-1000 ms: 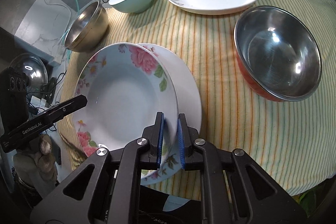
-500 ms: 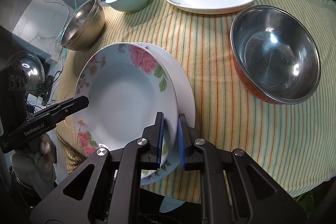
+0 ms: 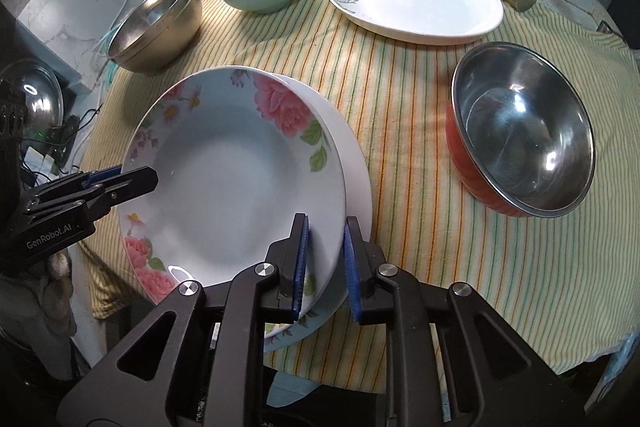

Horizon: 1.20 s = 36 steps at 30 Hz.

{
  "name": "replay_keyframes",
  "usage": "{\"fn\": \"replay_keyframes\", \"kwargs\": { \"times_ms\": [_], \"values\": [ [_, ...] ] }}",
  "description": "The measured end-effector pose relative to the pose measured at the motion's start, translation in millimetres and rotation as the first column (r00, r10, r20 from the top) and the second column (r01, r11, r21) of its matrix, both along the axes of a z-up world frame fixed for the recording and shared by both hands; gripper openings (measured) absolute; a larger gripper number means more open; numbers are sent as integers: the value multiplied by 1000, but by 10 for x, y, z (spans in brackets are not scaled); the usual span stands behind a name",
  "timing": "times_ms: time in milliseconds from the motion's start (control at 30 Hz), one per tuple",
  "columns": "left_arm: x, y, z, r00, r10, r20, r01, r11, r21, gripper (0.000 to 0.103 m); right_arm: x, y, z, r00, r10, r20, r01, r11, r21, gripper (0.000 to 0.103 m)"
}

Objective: Organize plates and bowls
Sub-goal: 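Lower the rose plate onto the blossom plate and open both tools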

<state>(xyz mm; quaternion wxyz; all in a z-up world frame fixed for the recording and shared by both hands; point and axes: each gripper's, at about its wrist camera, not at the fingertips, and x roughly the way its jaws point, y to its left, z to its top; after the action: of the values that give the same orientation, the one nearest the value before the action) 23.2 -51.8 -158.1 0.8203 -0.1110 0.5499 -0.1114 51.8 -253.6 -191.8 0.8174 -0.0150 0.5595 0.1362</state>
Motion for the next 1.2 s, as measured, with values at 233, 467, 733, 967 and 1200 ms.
{"fn": "replay_keyframes", "kwargs": {
  "times_ms": [233,467,733,967,1200],
  "values": [
    [5,-64,6,1000,-13,5,13,999,38,29,-16,78,7,999,29,22,-27,997,-79,21],
    [3,-85,6,1000,-18,13,18,998,61,29,-20,99,5,999,38,31,-35,995,-97,21],
    [13,-114,5,999,-31,17,29,996,89,30,-16,101,13,999,39,38,-35,994,-103,21],
    [15,-151,6,999,-42,19,40,993,115,30,-25,118,14,998,43,47,-37,992,-120,21],
    [18,-164,12,999,-49,21,45,991,130,33,-26,114,17,998,41,56,-34,992,-120,21]
  ]
}}
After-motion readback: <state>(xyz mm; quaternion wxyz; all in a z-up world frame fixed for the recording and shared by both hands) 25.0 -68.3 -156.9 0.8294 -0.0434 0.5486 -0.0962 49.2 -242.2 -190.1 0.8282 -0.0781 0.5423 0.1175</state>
